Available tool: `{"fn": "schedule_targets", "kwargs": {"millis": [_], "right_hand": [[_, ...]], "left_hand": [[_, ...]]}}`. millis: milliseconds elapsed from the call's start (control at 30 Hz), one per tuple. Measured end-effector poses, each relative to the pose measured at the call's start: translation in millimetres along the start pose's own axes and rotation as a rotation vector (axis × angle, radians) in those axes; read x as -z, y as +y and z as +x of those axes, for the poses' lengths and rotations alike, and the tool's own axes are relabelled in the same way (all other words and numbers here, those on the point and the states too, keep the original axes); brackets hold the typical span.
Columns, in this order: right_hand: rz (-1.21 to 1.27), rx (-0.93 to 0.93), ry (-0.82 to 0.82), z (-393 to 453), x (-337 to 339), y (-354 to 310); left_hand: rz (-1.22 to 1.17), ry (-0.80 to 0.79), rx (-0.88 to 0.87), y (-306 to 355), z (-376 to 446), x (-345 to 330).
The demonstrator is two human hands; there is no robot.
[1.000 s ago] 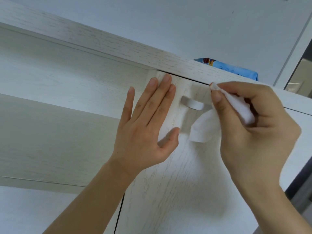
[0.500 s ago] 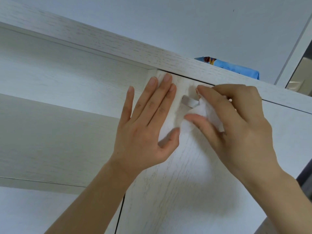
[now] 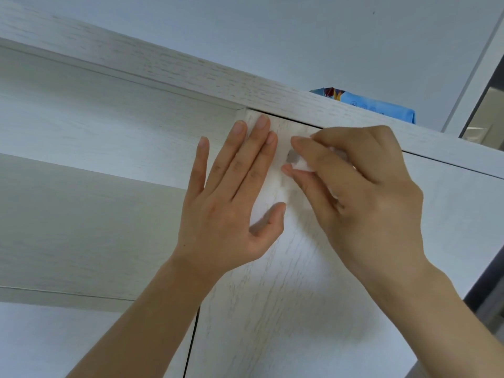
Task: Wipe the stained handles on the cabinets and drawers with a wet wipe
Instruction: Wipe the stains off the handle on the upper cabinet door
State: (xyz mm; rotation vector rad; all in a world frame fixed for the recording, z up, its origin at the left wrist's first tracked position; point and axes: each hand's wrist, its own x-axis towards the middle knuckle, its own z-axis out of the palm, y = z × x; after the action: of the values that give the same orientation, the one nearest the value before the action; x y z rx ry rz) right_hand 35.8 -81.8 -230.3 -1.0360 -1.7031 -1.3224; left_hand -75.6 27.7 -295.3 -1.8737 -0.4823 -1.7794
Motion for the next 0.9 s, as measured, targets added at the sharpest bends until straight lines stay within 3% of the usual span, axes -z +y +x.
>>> {"fn": "schedule_targets", "kwargs": {"millis": [900], "right_hand": [[0.027, 0.019, 0.088, -44.2, 30.6, 64.2]], "left_hand": [[0.057, -0.041, -0.008, 2.8, 0.7, 6.6]]}}
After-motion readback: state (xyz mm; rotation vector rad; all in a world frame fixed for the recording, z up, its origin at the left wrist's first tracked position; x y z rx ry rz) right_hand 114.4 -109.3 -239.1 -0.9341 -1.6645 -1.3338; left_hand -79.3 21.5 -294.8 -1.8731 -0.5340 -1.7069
